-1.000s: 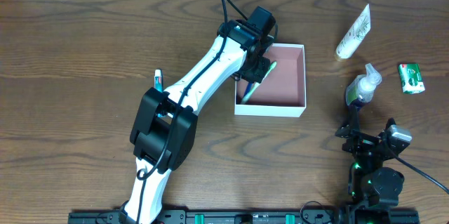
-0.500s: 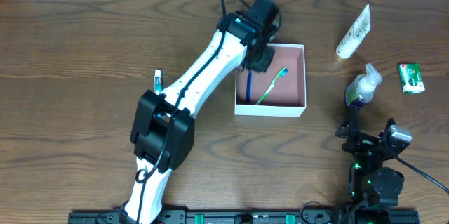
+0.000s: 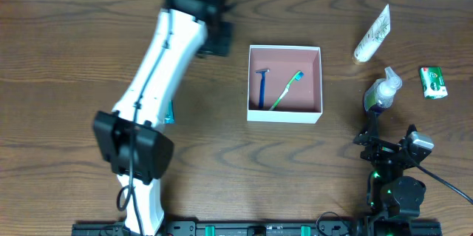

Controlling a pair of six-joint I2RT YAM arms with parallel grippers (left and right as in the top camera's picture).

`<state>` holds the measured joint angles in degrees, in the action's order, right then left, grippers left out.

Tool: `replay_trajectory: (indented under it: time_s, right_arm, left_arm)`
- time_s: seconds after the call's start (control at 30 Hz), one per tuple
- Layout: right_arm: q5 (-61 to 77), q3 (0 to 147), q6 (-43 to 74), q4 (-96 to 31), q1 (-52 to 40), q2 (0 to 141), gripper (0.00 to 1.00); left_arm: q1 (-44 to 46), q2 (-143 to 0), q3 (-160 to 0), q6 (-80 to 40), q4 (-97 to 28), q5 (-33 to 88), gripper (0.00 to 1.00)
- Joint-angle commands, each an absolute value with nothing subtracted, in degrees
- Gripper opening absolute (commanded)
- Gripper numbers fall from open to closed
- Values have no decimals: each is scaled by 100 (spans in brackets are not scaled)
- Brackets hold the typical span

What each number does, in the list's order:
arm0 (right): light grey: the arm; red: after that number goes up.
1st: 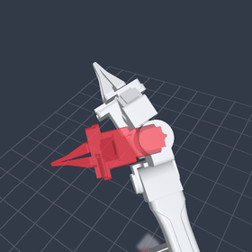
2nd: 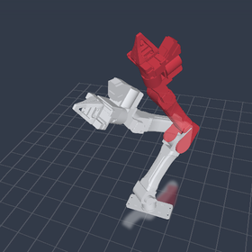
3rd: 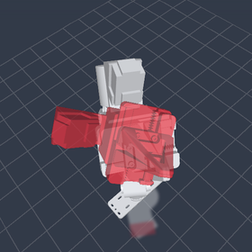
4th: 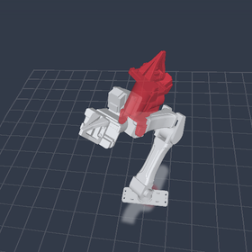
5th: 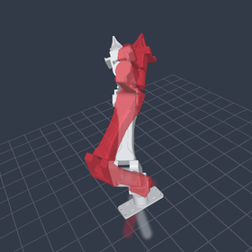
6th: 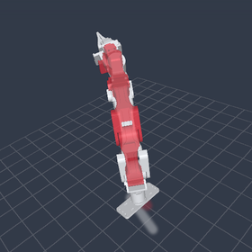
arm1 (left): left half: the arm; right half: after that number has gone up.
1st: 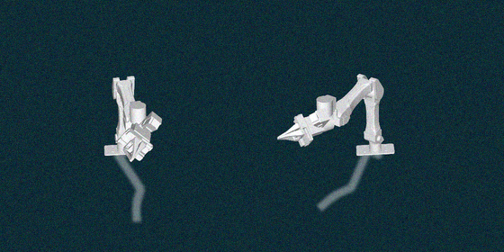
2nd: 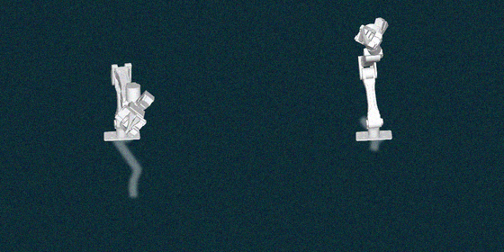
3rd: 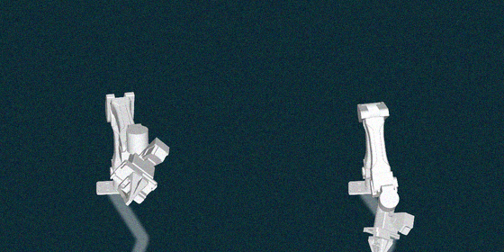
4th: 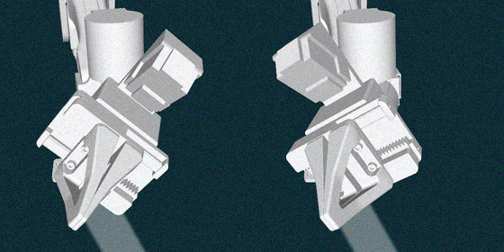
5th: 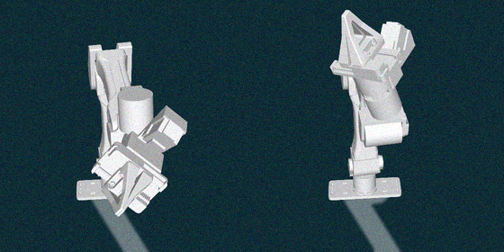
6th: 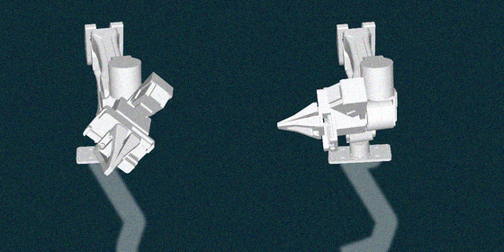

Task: Pack container
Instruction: 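Move the left gripper to the teal toothpaste tube and grasp it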

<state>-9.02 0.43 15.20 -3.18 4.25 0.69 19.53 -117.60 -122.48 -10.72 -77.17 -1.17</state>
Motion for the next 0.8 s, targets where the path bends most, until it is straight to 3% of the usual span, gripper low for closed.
replay_trajectory:
  time_s: [0.0,0.3,0.77]
  right_arm:
    - [-943,32,1431,-340,331,34,99]
    - [-941,32,1431,-340,331,34,99]
    - [-943,32,1431,-340,331,34,99]
  left_arm:
    - [1529,-11773,-11974,-1146,-7835,-370,54]
    - [534,-11778,-10527,-982,-7299,-47,56]
    - [349,-11786,-8661,-685,-5959,346,56]
